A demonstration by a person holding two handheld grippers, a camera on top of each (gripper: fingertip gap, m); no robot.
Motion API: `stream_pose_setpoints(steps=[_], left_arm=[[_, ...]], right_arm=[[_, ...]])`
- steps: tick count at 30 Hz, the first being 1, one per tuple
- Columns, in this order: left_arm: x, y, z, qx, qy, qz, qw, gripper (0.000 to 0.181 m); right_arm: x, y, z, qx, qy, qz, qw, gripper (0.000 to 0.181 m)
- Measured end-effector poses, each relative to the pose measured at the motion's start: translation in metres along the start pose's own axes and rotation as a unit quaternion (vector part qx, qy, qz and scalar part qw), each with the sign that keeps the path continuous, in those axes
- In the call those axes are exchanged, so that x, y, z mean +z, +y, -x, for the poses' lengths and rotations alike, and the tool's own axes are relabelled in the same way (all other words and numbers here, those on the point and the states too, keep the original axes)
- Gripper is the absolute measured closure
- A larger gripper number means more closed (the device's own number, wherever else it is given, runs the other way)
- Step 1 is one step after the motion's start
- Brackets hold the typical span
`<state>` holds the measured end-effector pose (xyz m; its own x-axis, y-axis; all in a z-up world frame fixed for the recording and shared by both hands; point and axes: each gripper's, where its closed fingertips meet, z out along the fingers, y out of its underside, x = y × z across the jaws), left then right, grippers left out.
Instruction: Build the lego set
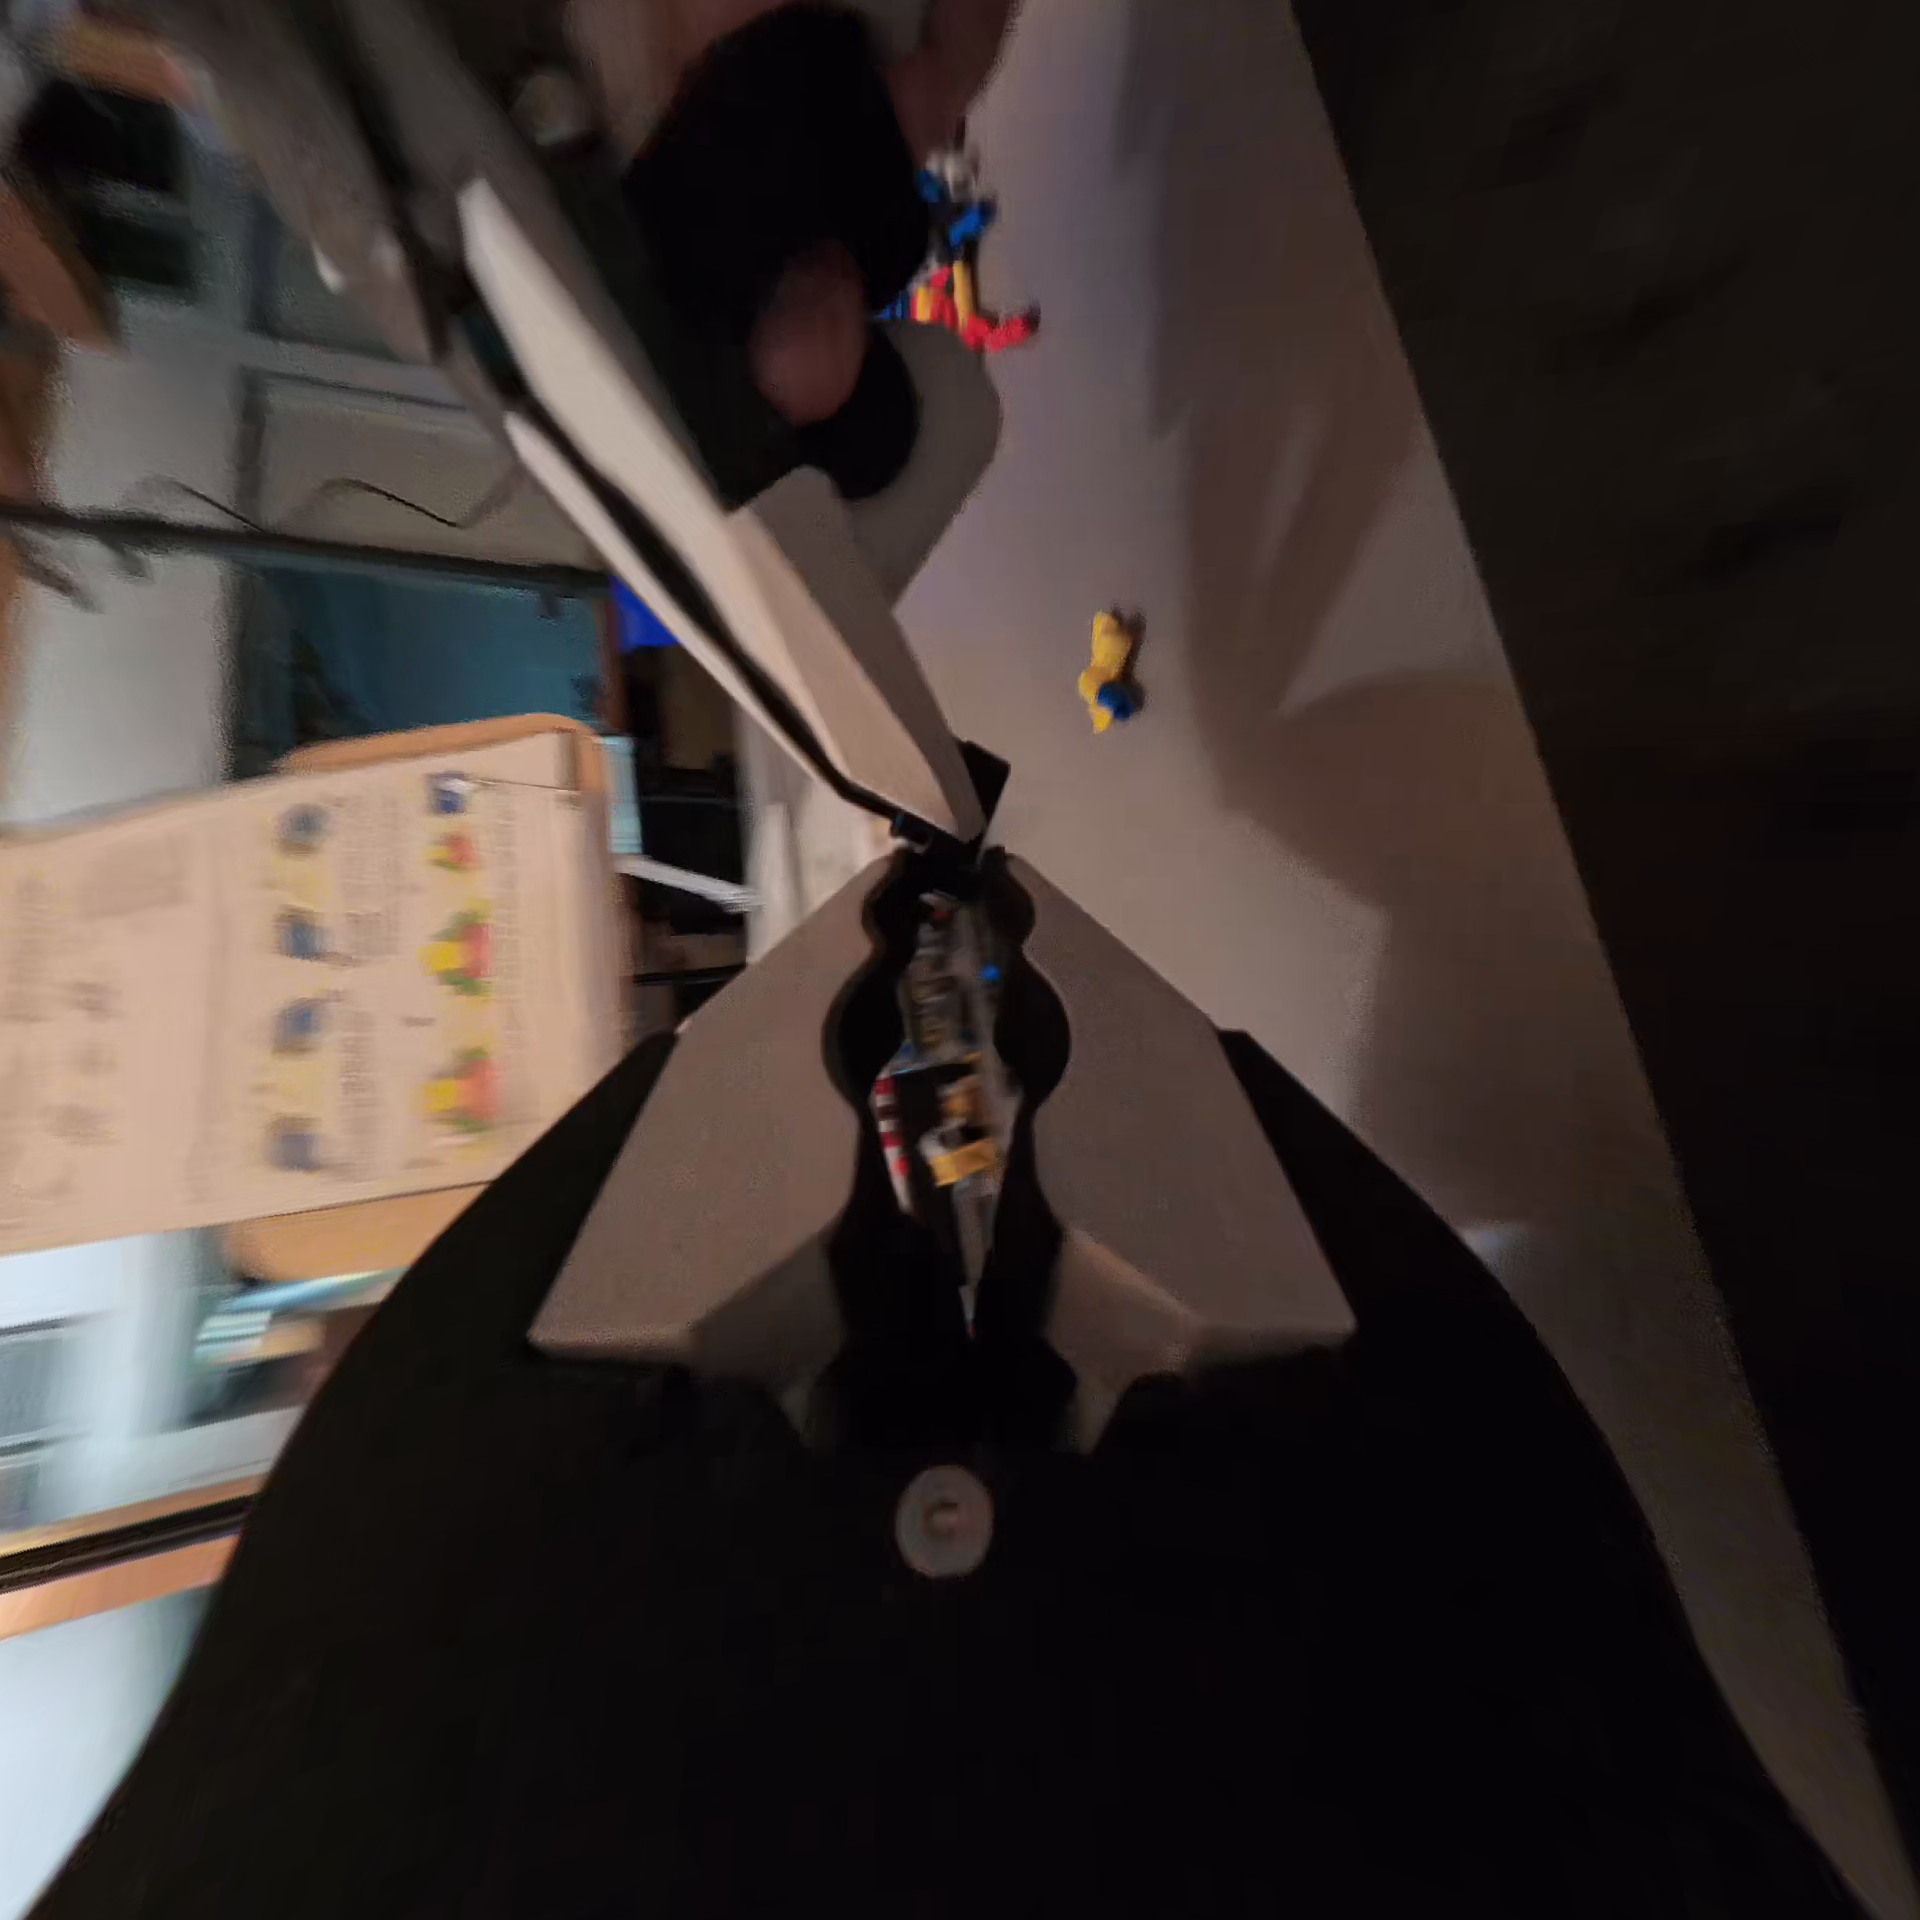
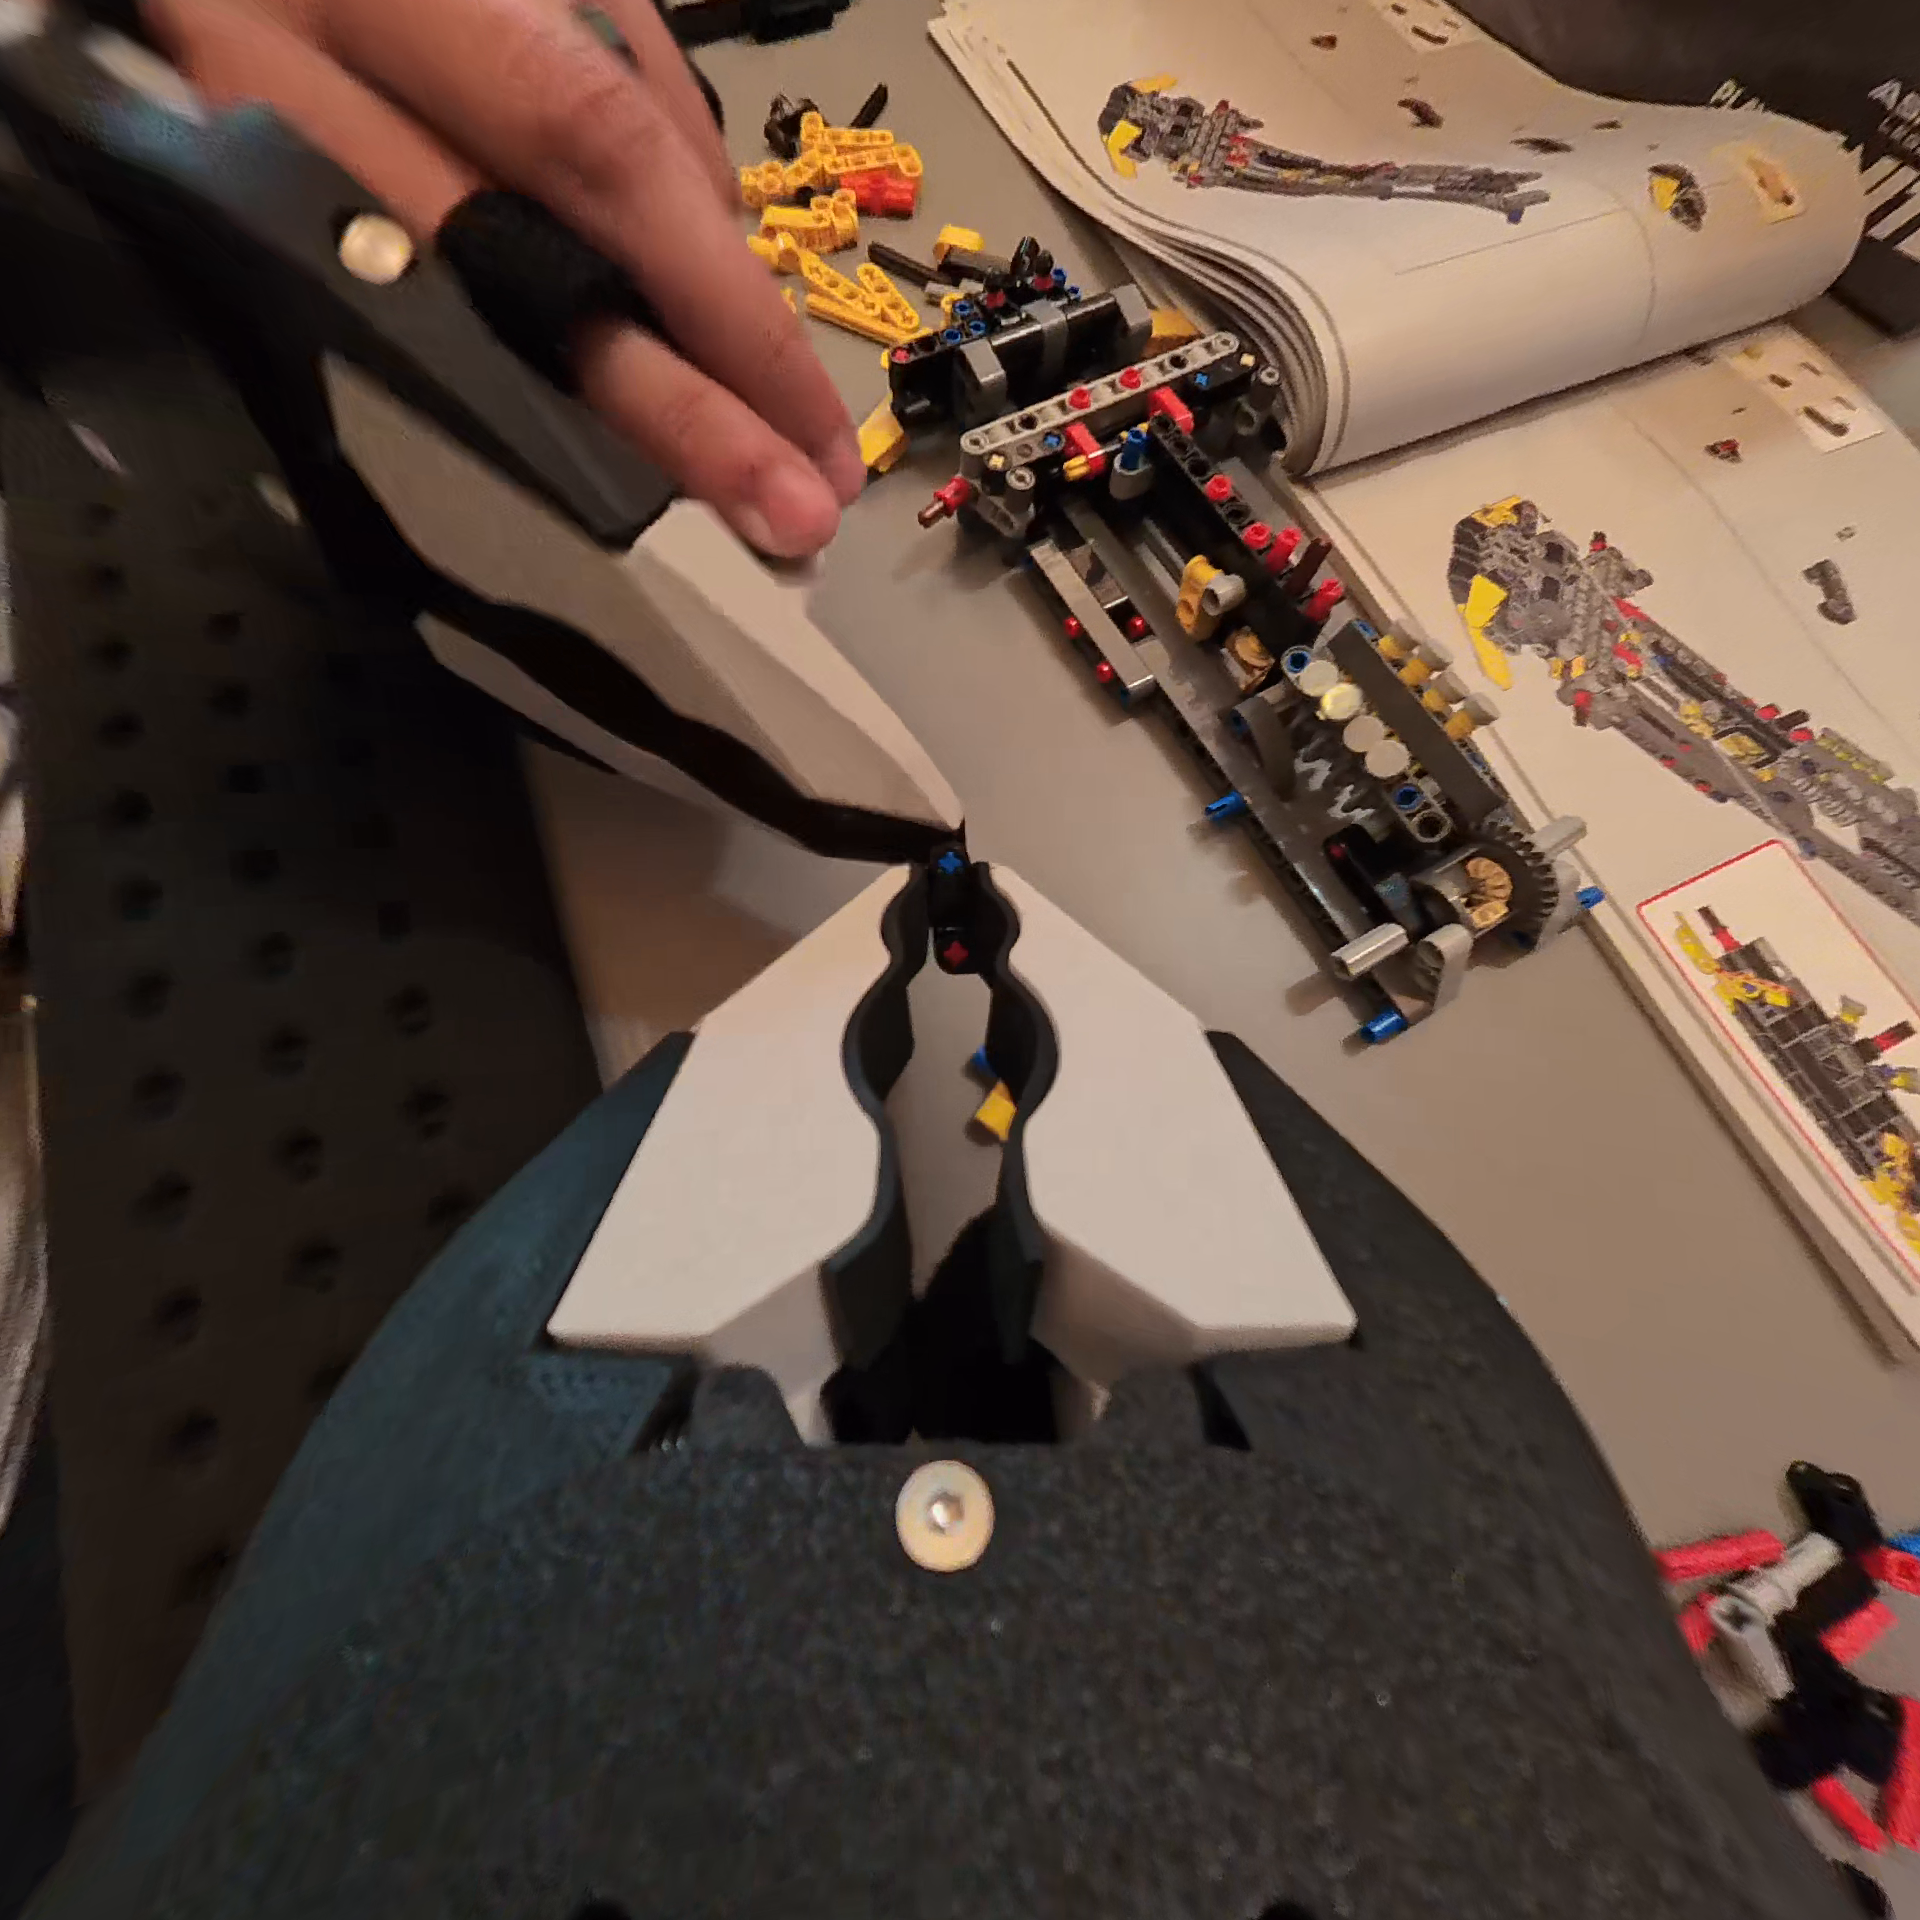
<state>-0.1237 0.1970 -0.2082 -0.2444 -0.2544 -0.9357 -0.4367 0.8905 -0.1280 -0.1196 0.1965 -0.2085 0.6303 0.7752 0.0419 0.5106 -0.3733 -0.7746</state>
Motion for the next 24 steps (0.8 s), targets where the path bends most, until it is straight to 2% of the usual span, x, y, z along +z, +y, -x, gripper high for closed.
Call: stream_pose_setpoints(steps=[2, 3, 5, 7, 8, 10, 14, 16, 18, 21, 24], left_arm=[[-0.002, -0.005, -0.002, -0.141, 0.074, -0.043, 0.986, 0.167], [-0.006, -0.009, 0.0, -0.216, 0.113, -0.073, 0.967, 0.164], [-0.011, -0.011, 0.003, -0.342, 0.193, -0.113, 0.913, 0.149], [-0.013, -0.01, -0.003, -0.398, 0.256, -0.127, 0.872, 0.148], [-0.013, -0.01, -0.006, -0.406, 0.269, -0.136, 0.863, 0.155], [-0.013, -0.01, -0.009, -0.407, 0.28, -0.152, 0.856, 0.166], [-0.016, -0.015, -0.004, -0.395, 0.272, -0.177, 0.86, 0.167], [-0.017, -0.016, 0.005, -0.418, 0.262, -0.185, 0.85, 0.167], [-0.017, -0.014, 0.018, -0.46, 0.255, -0.198, 0.827, 0.167], [-0.02, -0.011, 0.039, -0.531, 0.247, -0.227, 0.778, 0.167], [-0.026, -0.009, 0.063, -0.602, 0.239, -0.274, 0.711, 0.167]], right_arm=[[0.0, 0.003, -0.002, -0.027, 0.02, 0.015, 0.999, 0.175], [0.0, 0.005, -0.005, -0.043, 0.035, 0.023, 0.998, 0.175], [0.0, 0.005, -0.002, -0.086, 0.047, 0.028, 0.995, 0.175], [0.0, -0.002, 0.006, -0.112, 0.043, 0.011, 0.993, 0.174], [0.0, -0.006, 0.01, -0.11, 0.033, 0.002, 0.993, 0.174], [0.001, -0.01, 0.015, -0.11, 0.021, -0.012, 0.994, 0.174], [-0.003, -0.012, 0.018, -0.098, 0.003, -0.03, 0.995, 0.174], [-0.007, -0.018, 0.015, -0.081, 0.006, -0.06, 0.995, 0.174], [-0.017, -0.028, 0.01, -0.05, 0.004, -0.113, 0.992, 0.169], [-0.035, -0.041, 0.0, 0.02, -0.015, -0.195, 0.981, 0.159], [-0.051, -0.055, -0.01, 0.086, -0.047, -0.28, 0.955, 0.146]])
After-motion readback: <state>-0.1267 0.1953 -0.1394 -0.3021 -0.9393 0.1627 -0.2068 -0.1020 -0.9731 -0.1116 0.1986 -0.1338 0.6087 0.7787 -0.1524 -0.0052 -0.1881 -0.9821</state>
